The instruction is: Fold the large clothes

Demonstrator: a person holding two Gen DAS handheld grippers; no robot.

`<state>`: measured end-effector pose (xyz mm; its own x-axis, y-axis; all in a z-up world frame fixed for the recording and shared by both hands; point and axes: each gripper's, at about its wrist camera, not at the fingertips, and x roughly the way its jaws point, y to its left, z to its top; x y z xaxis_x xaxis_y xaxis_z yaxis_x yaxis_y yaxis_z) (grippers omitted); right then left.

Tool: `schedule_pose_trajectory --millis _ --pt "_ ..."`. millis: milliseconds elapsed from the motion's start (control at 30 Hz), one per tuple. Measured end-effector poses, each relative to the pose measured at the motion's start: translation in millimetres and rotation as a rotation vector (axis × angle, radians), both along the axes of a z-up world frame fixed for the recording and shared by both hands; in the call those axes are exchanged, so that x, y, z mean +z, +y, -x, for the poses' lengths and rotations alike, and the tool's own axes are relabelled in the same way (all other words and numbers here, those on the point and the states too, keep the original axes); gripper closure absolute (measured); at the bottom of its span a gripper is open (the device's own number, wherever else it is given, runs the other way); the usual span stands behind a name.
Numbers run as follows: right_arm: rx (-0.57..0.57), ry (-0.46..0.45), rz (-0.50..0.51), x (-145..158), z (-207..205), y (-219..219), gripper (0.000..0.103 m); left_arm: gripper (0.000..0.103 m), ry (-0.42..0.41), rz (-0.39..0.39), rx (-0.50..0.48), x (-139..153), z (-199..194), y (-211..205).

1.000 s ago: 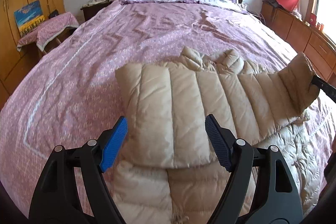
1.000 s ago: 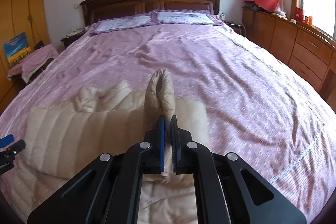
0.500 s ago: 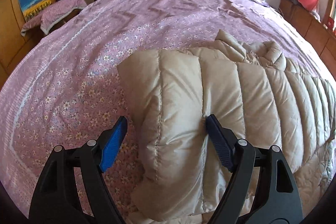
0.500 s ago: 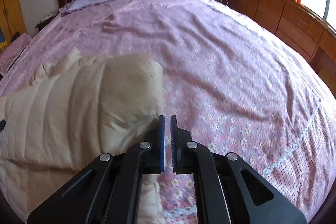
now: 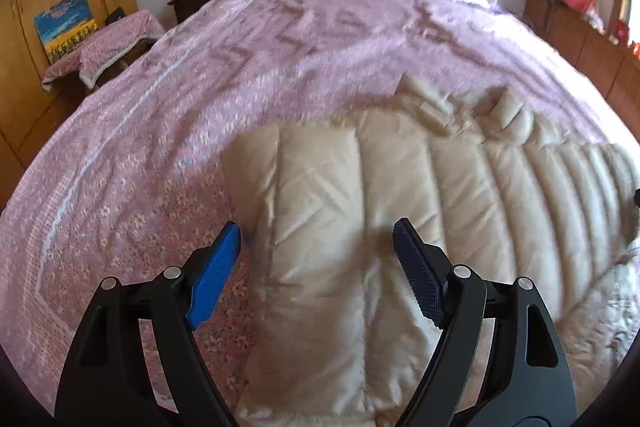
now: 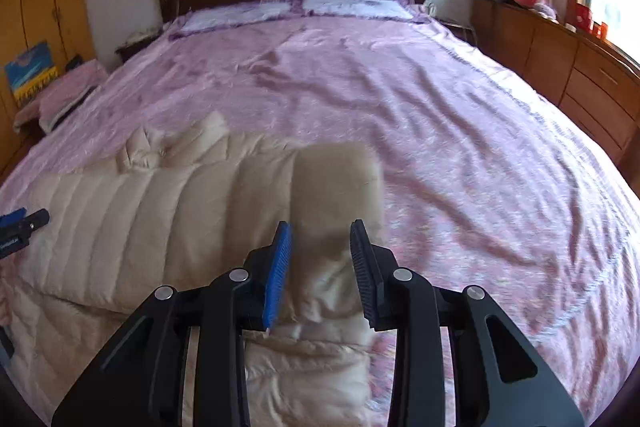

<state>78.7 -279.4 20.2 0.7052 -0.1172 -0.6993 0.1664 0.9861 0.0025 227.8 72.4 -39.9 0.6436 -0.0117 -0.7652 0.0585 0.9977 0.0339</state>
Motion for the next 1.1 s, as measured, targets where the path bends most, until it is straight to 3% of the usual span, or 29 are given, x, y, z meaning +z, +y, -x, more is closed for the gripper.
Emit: schedule_pose_trajectory --millis 233,533,567,600,633,800,1100 --pt "-0.01 0.09 -0.034 -43.3 -23.6 -15.3 0.062 0.011 0.042 0.101 0.032 -29.8 -14.2 9.9" --pt "-0.017 0.082 -0.053 -52.8 -25.6 -18.2 0.056 0.009 0.046 0.12 0.041 -35.8 -15.8 8.1" --pt "-0.021 0.078 -0.059 -50.3 -23.5 -19.6 0.052 0.009 0.045 0.123 0.042 -32.9 -14.0 9.0" --pt "-0.037 0.078 -0.055 -47.3 -21.3 -21.4 0.024 0.009 0.044 0.117 0.041 -28.9 -10.9 9.4" --pt "-0.072 0.085 -0.038 -45.3 -19.4 -23.9 0.005 0.009 0.043 0.104 0.038 -24.6 -7.2 9.8" --pt "-0.113 0.056 -0.137 -32.2 6.5 -46.6 0.006 0.009 0.018 0.099 0.015 4.2 17.4 18.4" --pt "-0.065 0.02 -0.121 -5.0 79.8 -43.7 0.006 0.009 0.013 0.145 0.003 35.5 78.7 29.4"
